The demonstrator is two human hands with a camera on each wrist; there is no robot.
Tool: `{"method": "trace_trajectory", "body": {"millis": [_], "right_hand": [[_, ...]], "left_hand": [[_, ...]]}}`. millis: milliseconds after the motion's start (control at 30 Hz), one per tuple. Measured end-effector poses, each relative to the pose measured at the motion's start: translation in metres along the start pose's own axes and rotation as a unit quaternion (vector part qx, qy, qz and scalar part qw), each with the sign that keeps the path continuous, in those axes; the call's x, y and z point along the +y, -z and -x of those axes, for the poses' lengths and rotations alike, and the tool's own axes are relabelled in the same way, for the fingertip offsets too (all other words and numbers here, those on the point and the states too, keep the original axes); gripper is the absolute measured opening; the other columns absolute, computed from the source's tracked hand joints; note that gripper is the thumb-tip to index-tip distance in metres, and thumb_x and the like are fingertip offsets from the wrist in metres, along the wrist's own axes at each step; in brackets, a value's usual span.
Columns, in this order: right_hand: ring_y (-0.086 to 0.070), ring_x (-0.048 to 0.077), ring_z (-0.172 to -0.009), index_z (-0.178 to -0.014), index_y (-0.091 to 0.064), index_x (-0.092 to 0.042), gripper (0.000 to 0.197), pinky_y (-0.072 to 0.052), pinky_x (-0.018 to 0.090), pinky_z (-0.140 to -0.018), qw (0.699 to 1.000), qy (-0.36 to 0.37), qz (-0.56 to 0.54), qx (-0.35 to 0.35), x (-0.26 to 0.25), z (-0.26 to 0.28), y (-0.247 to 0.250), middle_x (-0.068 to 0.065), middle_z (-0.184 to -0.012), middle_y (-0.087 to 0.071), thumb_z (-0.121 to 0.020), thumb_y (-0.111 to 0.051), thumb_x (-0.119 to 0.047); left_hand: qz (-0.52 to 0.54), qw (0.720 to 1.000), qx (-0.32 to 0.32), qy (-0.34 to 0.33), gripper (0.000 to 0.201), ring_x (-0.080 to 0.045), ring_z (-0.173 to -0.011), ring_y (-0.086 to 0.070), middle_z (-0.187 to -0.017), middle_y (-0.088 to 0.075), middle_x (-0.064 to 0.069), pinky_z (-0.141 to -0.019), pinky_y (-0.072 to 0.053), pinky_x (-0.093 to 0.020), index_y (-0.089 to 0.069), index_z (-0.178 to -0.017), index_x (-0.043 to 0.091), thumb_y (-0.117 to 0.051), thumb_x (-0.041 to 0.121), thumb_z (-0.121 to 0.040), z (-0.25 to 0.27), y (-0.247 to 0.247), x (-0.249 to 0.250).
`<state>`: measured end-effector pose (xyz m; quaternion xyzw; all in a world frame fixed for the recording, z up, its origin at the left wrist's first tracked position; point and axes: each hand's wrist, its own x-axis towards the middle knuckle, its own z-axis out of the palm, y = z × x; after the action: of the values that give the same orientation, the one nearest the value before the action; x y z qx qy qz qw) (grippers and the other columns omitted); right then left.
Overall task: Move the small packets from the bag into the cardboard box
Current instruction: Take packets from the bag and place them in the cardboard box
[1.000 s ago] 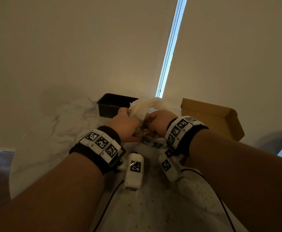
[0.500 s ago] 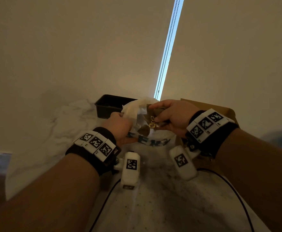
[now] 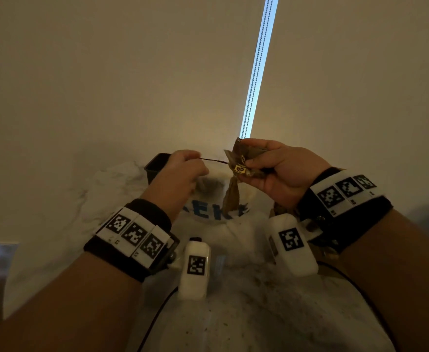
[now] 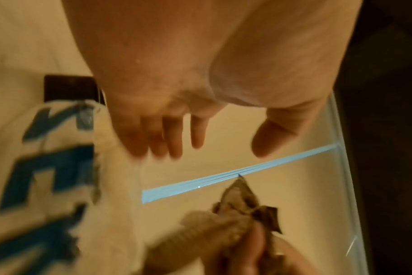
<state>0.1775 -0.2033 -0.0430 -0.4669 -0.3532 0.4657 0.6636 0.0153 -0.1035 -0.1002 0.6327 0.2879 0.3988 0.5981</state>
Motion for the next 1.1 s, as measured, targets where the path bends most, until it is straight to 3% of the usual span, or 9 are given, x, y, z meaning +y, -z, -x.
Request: {"method": "trace_trajectory", "body": {"millis": [133, 300, 433, 500, 633, 767, 867, 967, 1100], "right_hand": [[-0.069, 0.032, -0.095, -0.117, -0.064, -0.005, 0.045, -0.059, 0.04, -0.082, 1.0, 0.003, 0.001, -0.015, 0.011, -0.002, 0.001, 0.02, -0.11, -0.07, -0.085, -0.045, 0.02], [-0.069, 0.034, -0.09, -0.116, -0.065, -0.003, 0.044, -0.061, 0.037, -0.068, 1.0, -0.002, 0.003, -0.027, 0.032, -0.005, 0.01, 0.024, -0.114, -0.067, -0.084, -0.047, 0.021], [-0.069, 0.033, -0.09, -0.105, -0.069, -0.007, 0.04, -0.061, 0.04, -0.072, 0.997, 0.015, 0.062, -0.032, 0.045, -0.003, 0.019, 0.023, -0.111, -0.067, -0.083, -0.051, 0.021], [-0.069, 0.034, -0.098, -0.105, -0.07, -0.009, 0.037, -0.058, 0.043, -0.081, 0.995, 0.02, 0.092, -0.037, 0.051, -0.002, 0.023, 0.019, -0.11, -0.069, -0.084, -0.054, 0.016], [-0.067, 0.03, -0.105, -0.114, -0.069, -0.013, 0.031, -0.053, 0.047, -0.093, 0.991, 0.029, 0.108, -0.07, 0.063, -0.003, 0.025, 0.013, -0.111, -0.071, -0.09, -0.052, -0.003], [-0.059, 0.031, -0.103, -0.13, -0.054, -0.004, 0.046, -0.048, 0.052, -0.094, 0.984, 0.023, 0.123, -0.126, 0.069, -0.006, 0.026, 0.028, -0.121, -0.059, -0.084, -0.047, -0.009], [-0.057, 0.036, -0.113, -0.138, -0.048, -0.01, 0.056, -0.045, 0.057, -0.101, 0.982, 0.059, 0.141, -0.109, 0.068, -0.003, 0.029, 0.024, -0.135, -0.054, -0.082, -0.049, -0.009], [-0.061, 0.03, -0.114, -0.128, -0.058, -0.02, 0.048, -0.05, 0.052, -0.096, 0.958, 0.085, 0.257, -0.093, 0.061, -0.001, 0.026, 0.013, -0.126, -0.063, -0.08, -0.054, -0.024], [-0.066, 0.0, -0.094, -0.125, -0.061, -0.019, 0.036, -0.052, 0.015, -0.072, 0.956, 0.091, 0.266, -0.079, 0.057, -0.004, 0.032, -0.008, -0.11, -0.067, -0.094, -0.046, -0.01]], "left_hand": [[0.124, 0.967, -0.195, 0.104, 0.055, -0.031, -0.104, -0.066, -0.122, -0.062, -0.011, -0.08, -0.059, -0.048, -0.052, -0.134, 0.026, -0.067, 0.013, -0.083, 0.013, -0.018, 0.0], [0.156, 0.96, -0.17, 0.156, 0.031, -0.021, -0.069, -0.067, -0.095, -0.066, -0.013, -0.055, -0.055, -0.031, -0.063, -0.113, 0.01, -0.043, -0.005, -0.093, 0.01, -0.03, -0.012], [0.256, 0.925, -0.205, 0.191, 0.052, -0.036, -0.095, -0.063, -0.108, -0.065, -0.022, -0.079, -0.059, -0.045, -0.066, -0.12, 0.001, -0.042, 0.015, -0.077, 0.013, -0.034, -0.015], [0.306, 0.905, -0.214, 0.201, 0.055, -0.038, -0.103, -0.062, -0.115, -0.064, -0.022, -0.087, -0.055, -0.049, -0.066, -0.124, 0.003, -0.043, 0.028, -0.081, 0.018, -0.041, -0.013], [0.309, 0.907, -0.18, 0.222, 0.062, -0.037, -0.103, -0.071, -0.119, -0.07, -0.02, -0.083, -0.059, -0.053, -0.065, -0.129, 0.011, -0.04, 0.058, -0.098, 0.019, -0.05, -0.015], [0.307, 0.91, -0.167, 0.223, 0.06, -0.036, -0.1, -0.072, -0.117, -0.071, -0.021, -0.08, -0.057, -0.057, -0.065, -0.127, 0.012, -0.033, 0.056, -0.103, 0.019, -0.053, -0.015], [0.312, 0.911, -0.146, 0.225, 0.057, -0.034, -0.093, -0.074, -0.117, -0.071, -0.022, -0.075, -0.059, -0.053, -0.065, -0.126, 0.009, -0.035, 0.052, -0.104, 0.021, -0.055, -0.014], [0.321, 0.916, -0.09, 0.225, 0.045, -0.028, -0.091, -0.073, -0.111, -0.073, -0.016, -0.062, -0.063, -0.039, -0.065, -0.126, 0.01, -0.046, 0.043, -0.102, 0.02, -0.053, -0.011], [0.319, 0.913, -0.064, 0.246, 0.029, -0.021, -0.076, -0.067, -0.095, -0.069, -0.01, -0.056, -0.058, -0.028, -0.067, -0.11, 0.014, -0.053, 0.037, -0.098, 0.018, -0.049, -0.008]]}}
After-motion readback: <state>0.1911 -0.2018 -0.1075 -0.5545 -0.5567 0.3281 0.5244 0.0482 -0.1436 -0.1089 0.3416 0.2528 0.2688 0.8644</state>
